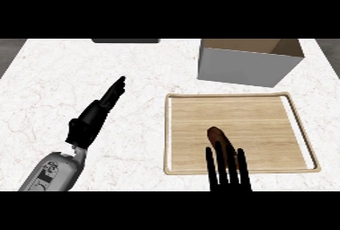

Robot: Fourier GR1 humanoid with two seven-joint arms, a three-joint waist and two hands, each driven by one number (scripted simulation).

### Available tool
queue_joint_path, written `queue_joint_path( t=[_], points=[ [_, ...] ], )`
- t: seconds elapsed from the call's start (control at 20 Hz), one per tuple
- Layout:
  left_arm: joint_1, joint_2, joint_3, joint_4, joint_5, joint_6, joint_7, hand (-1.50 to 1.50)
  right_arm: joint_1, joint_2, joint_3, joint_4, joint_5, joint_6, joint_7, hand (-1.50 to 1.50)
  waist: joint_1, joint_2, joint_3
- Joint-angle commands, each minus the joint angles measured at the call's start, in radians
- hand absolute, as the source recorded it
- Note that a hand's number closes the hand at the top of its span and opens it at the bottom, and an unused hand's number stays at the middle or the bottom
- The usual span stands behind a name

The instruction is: Pick the sweet potato from the tray and place it in the cardboard box

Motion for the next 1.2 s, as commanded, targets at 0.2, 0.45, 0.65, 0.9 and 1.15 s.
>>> queue_joint_path(
  t=[0.2, 0.45, 0.65, 0.9, 1.15],
  points=[
    [0.030, -0.021, 0.049, -0.051, -0.031, -0.043, 0.053, 0.00, -0.103, 0.145, -0.063, 0.216, 0.044, -0.014, 0.030, -1.50, -0.004, -0.001, 0.000],
    [0.018, -0.088, 0.060, -0.017, -0.087, -0.038, 0.036, 0.00, -0.139, 0.197, -0.115, 0.282, 0.022, 0.016, 0.007, -1.50, -0.006, -0.001, 0.000],
    [0.066, -0.086, 0.066, -0.108, -0.106, -0.061, 0.070, 0.00, -0.153, 0.185, -0.187, 0.345, 0.004, -0.029, -0.027, -1.50, -0.002, -0.002, 0.000],
    [0.078, -0.087, 0.115, -0.078, -0.111, -0.124, 0.054, 0.00, -0.158, 0.145, -0.256, 0.405, -0.008, -0.101, -0.086, -1.50, -0.003, -0.002, 0.000],
    [0.058, -0.164, 0.100, -0.027, -0.176, -0.082, 0.026, 0.00, -0.161, 0.164, -0.253, 0.456, 0.013, -0.115, -0.083, -1.50, -0.005, -0.001, 0.000]
  ],
)
